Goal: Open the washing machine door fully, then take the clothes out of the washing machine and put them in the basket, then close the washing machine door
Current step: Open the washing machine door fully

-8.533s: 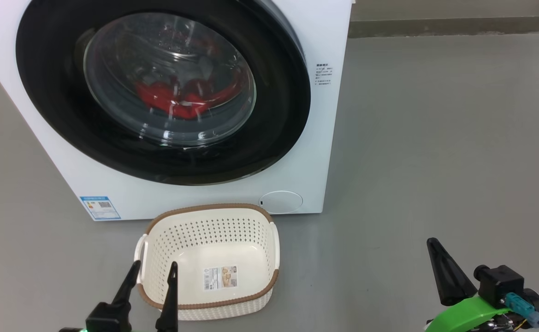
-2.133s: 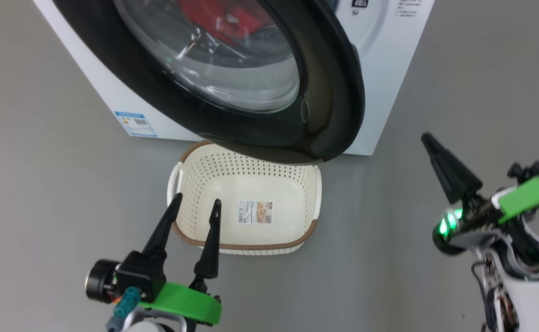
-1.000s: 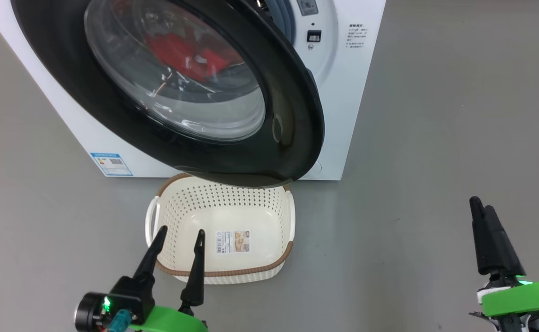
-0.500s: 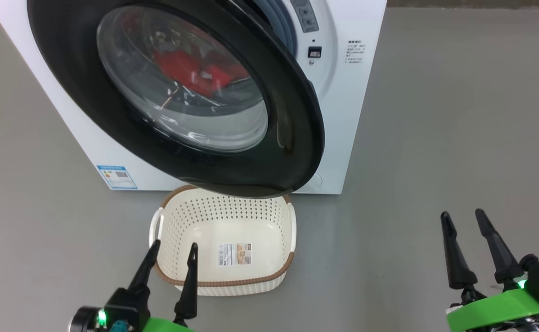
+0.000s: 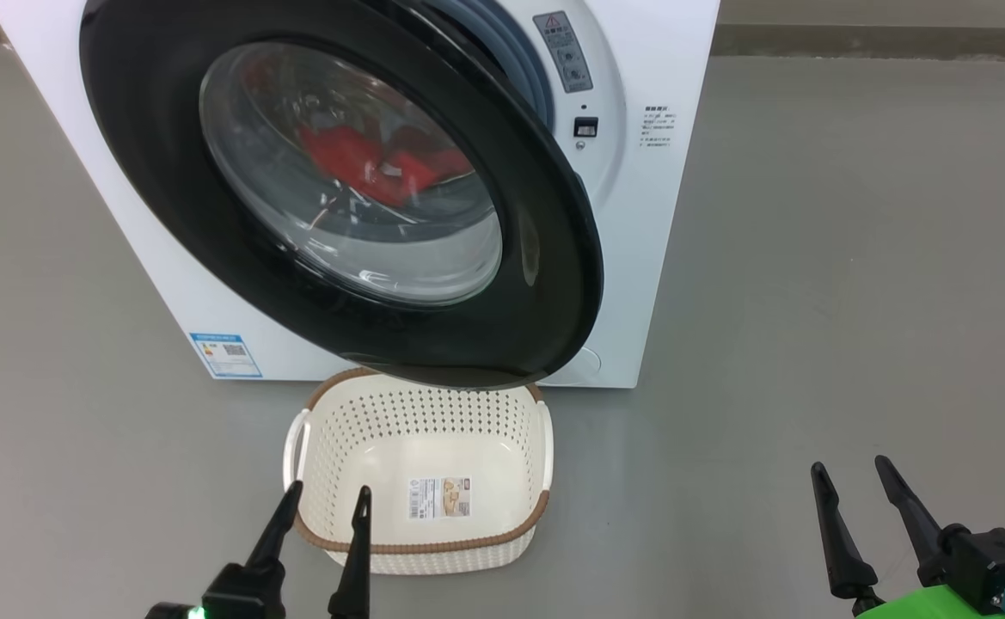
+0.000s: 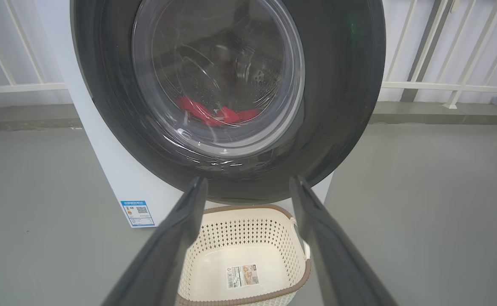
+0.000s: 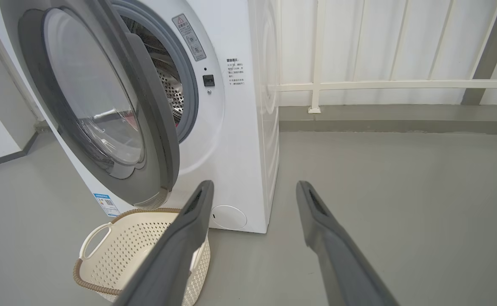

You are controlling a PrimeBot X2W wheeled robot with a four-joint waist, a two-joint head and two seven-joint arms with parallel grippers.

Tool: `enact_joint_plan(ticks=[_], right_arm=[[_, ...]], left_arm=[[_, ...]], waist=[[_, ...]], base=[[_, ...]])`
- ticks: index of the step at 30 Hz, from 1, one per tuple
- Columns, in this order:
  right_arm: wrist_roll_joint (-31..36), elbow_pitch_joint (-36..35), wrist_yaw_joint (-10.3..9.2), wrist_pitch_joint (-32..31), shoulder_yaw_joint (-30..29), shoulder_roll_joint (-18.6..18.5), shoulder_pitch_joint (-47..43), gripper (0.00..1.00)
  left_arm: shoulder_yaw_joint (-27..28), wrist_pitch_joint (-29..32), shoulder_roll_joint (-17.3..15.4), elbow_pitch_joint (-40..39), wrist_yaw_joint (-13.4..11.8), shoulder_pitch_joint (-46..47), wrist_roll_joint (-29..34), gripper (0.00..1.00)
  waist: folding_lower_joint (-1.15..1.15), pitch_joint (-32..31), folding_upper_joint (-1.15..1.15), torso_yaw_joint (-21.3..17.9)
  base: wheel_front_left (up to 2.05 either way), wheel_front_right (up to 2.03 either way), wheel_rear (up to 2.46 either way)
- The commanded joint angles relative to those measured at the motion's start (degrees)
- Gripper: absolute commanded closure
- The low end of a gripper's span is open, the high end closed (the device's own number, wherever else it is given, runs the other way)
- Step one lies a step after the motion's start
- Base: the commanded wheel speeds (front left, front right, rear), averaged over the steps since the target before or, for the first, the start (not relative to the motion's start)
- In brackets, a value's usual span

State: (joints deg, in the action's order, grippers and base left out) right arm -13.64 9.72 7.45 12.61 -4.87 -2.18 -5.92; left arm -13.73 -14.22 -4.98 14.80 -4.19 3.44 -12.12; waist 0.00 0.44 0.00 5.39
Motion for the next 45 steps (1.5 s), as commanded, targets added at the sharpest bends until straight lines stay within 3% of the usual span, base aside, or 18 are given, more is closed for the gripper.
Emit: enact_joint_plan(ticks=[1,27,28,29,30,31,32,40,45], right_arm=[[-0.32,-0.95,0.03,0.56,1.29,-0.72,0.34,0.00],[-1.05,0.30,0.03,0.45,1.51,-0.70,-0.28,0.00],[-1.37,0.31,0.03,0.49,1.64,-0.70,-0.24,0.07],[-1.48,0.26,0.03,0.54,1.71,-0.70,-0.20,0.56],[-1.70,0.24,0.03,0.62,1.68,-0.70,-0.18,0.78],[-1.70,0.24,0.03,0.62,1.68,-0.70,-0.18,0.78],[-2.29,0.29,0.03,0.66,1.75,-0.70,-0.19,1.00],[-4.17,-0.31,0.03,1.03,1.31,-0.70,0.37,1.00],[-13.00,-2.45,0.03,1.65,0.28,-0.70,1.87,1.00]], left_arm=[[1.65,-0.21,-0.88,-1.19,-0.59,0.63,-0.43,0.00],[0.84,-0.29,-1.38,-0.78,-1.50,-0.10,-1.61,0.00],[0.82,-0.30,-1.42,-0.76,-1.52,-0.08,-1.64,0.00],[0.76,-0.30,-1.45,-0.75,-1.53,-0.04,-1.65,0.00],[0.70,-0.31,-1.47,-0.75,-1.55,0.00,-1.67,0.00],[0.70,-0.31,-1.47,-0.75,-1.55,0.00,-1.67,0.00],[0.65,-0.31,-1.51,-0.76,-1.58,0.01,-1.68,0.00],[0.44,-0.33,-1.91,-0.86,-1.73,0.15,-1.95,0.00],[0.34,-0.34,-2.10,-1.07,-1.79,0.50,-2.17,0.00]], waist=[[0.00,-0.31,0.00,0.03],[0.00,-1.39,0.00,0.25],[0.00,-1.42,0.00,0.26],[0.00,-1.42,0.00,0.31],[0.00,-1.45,0.00,0.34],[0.00,-1.45,0.00,0.34],[0.00,-1.49,0.00,0.35],[0.00,-1.53,0.00,0.30],[0.00,-1.31,0.00,0.28]], base=[[0.00,0.00,0.00],[0.00,0.00,0.00],[0.00,0.00,0.00],[0.00,0.00,0.00],[0.00,0.00,0.00],[0.00,0.00,0.00],[0.00,0.00,0.00],[0.00,0.00,0.00],[0.00,0.00,0.00]])
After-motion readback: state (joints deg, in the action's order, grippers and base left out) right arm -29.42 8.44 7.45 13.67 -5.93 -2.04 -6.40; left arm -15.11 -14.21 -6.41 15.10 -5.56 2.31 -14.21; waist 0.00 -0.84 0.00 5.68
